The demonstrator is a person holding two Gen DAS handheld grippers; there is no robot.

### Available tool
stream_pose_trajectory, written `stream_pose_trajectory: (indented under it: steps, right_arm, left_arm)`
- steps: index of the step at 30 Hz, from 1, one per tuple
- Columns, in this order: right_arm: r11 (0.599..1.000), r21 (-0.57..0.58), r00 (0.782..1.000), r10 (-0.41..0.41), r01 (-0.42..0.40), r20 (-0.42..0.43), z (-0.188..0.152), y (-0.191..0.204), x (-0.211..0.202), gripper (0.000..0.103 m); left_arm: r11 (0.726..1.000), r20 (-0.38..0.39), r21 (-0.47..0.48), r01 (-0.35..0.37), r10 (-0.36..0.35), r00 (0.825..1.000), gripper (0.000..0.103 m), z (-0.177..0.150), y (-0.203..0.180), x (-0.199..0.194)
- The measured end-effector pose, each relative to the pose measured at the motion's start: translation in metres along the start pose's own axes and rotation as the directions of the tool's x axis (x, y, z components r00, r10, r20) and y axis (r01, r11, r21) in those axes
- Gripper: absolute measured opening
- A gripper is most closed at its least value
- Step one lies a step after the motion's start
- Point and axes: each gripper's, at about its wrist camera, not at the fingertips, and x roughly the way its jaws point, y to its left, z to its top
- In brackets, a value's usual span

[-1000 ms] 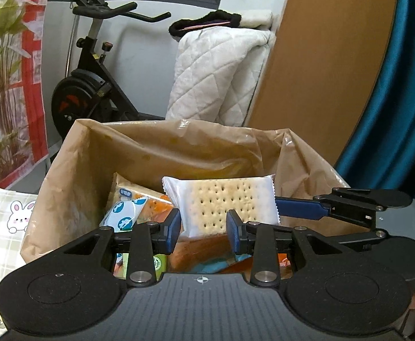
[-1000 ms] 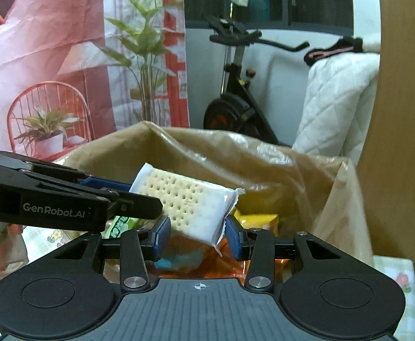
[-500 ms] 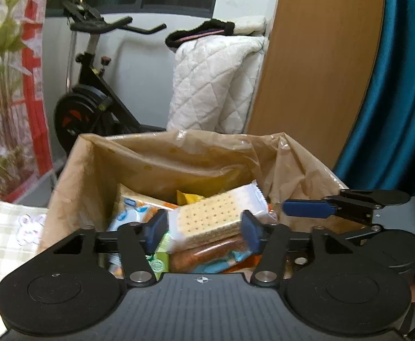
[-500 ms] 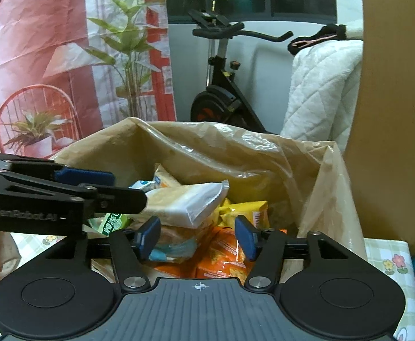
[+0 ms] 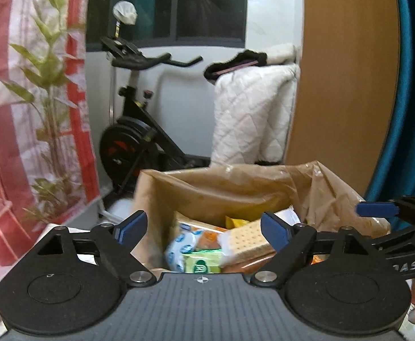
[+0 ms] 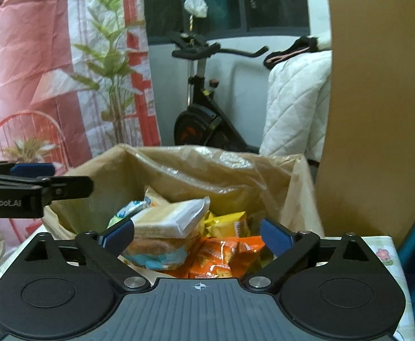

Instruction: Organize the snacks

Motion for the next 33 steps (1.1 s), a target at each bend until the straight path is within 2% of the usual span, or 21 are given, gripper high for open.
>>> stream_pose_trajectory:
  steps: [4, 8, 13, 17, 25, 33]
  right_arm:
    - [1.0, 0.03, 0.999, -0.012, 0.01, 0.048, 0.003, 0.0, -0.021, 0.102]
    - [0.998, 0.061, 0.996, -0.027, 0.022, 0.082, 0.004, 0.002, -0.044, 0.102]
    - [0.995, 0.058, 0.99, -0.089, 0.083, 0.109, 0.006, 0.012, -0.068, 0.102]
    - [0.994, 0.048, 0.987, -0.102, 0.097, 0.125, 0.004, 0.016, -0.082, 0.102]
    - [0.992, 0.044, 0.981, -0.127, 0.122, 0.146, 0.002, 0.019, -0.098, 0.102]
    - [0.989, 0.054, 0.978, -0.143, 0.136, 0.153, -0.001, 0.016, -0.105, 0.102]
  left_arm:
    - [0.997, 0.034, -0.016, -0.069, 0.069, 0.997, 0.095, 0.006, -0.001, -0.022]
    - [0.988, 0.085, 0.03, -0.153, 0.15, 0.985, 0.097, 0.012, -0.008, -0.047]
    - [0.994, 0.146, -0.017, -0.112, 0.113, 0.983, 0.097, 0.015, -0.007, -0.08]
    - [0.995, 0.175, -0.029, -0.093, 0.096, 0.98, 0.097, 0.012, -0.009, -0.099]
    - [0.993, 0.189, -0.076, -0.089, 0.102, 0.977, 0.097, 0.007, -0.005, -0.116]
    - [0.99, 0.21, -0.064, -0.124, 0.135, 0.968, 0.097, 0.004, -0.01, -0.122]
